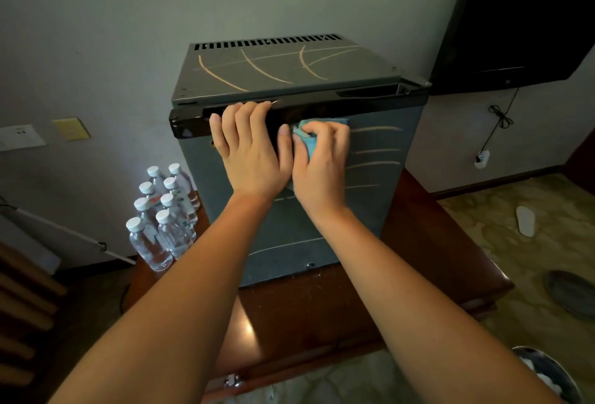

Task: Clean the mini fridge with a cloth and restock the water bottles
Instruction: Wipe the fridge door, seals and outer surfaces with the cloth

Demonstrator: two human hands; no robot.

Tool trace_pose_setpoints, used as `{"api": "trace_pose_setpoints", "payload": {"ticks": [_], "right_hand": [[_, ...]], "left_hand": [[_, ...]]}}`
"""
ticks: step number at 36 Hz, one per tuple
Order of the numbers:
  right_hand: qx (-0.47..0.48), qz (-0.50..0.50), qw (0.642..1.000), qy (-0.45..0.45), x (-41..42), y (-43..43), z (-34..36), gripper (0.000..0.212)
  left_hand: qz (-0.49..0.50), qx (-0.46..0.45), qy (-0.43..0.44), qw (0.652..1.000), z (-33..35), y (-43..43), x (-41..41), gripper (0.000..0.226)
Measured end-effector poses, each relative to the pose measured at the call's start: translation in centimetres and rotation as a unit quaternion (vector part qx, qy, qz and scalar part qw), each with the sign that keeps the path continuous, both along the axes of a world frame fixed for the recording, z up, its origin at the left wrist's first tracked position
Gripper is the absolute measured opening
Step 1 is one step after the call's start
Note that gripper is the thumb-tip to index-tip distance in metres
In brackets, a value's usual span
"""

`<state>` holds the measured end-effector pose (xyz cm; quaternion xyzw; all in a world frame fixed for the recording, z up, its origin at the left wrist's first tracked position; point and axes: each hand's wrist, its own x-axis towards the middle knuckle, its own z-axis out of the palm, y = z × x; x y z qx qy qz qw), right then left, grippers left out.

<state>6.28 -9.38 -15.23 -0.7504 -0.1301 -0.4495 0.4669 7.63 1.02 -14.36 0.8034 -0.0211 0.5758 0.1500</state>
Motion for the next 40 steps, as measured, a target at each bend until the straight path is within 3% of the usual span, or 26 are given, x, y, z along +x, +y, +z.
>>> {"api": "trace_pose_setpoints", "payload": {"ticks": [10, 18, 26, 32, 35, 40], "right_hand": [[0.097, -0.046, 0.993, 0.04, 1.1, -4.7, -0.7, 0.019], [-0.012, -0.03, 0.999, -0.014, 0.9, -4.7, -1.2, 0.021], [0.185, -0.114, 0.971, 0.101, 2.0, -10.8, -1.4, 0.023], [0.218, -0.111, 0.965, 0.089, 2.6, -10.6, 0.6, 0.023], [0.191, -0.096, 0.974, 0.08, 1.9, -8.8, -0.2, 0.022], [0.034, -0.038, 0.997, 0.06, 1.1, -7.7, -2.2, 0.02]], "left_hand": [[-0.01, 0.006, 0.033, 0.999, -0.1, -1.4, -0.3, 0.051], [-0.042, 0.035, -0.004, 0.999, 0.4, -3.0, 0.6, 0.039], [-0.025, 0.028, -0.024, 0.999, 0.0, -3.0, 1.0, 0.04], [-0.013, 0.019, -0.032, 0.999, 0.0, -3.4, 1.3, 0.04], [-0.007, 0.021, -0.036, 0.999, -0.1, -3.4, 1.4, 0.04], [-0.013, 0.03, -0.043, 0.999, -0.3, -3.1, 1.6, 0.041]]}}
